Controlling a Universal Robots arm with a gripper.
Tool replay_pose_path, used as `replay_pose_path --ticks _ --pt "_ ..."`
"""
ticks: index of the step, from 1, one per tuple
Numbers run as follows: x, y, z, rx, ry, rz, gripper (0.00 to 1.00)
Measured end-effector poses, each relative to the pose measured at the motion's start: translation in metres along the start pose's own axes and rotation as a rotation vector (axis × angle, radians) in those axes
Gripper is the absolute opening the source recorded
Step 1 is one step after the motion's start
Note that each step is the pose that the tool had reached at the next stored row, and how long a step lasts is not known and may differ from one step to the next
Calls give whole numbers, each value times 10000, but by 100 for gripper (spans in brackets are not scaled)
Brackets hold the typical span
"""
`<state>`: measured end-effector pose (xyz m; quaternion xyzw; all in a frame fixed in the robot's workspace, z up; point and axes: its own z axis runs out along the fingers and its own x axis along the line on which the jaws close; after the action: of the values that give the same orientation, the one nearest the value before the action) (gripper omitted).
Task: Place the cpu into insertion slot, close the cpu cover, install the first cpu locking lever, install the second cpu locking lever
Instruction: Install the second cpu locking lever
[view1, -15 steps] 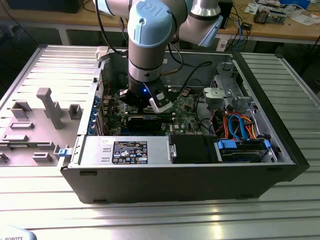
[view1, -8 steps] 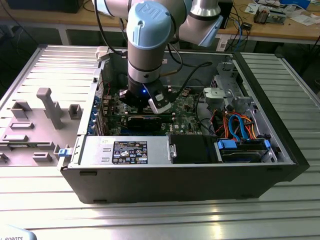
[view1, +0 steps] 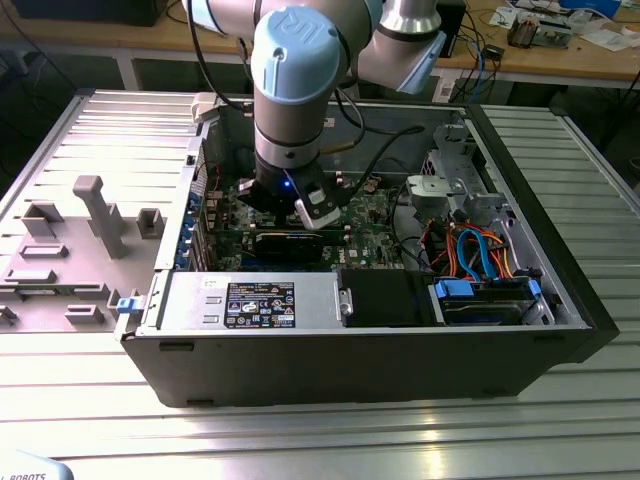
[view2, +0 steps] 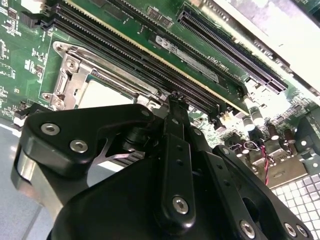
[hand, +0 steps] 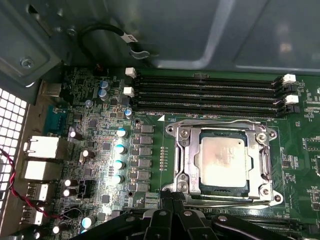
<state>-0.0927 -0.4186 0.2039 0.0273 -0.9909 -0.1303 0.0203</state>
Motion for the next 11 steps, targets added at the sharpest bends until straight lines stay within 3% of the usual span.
replay_pose_path --ticks 11 --pt "22 17 29 -11 -24 79 12"
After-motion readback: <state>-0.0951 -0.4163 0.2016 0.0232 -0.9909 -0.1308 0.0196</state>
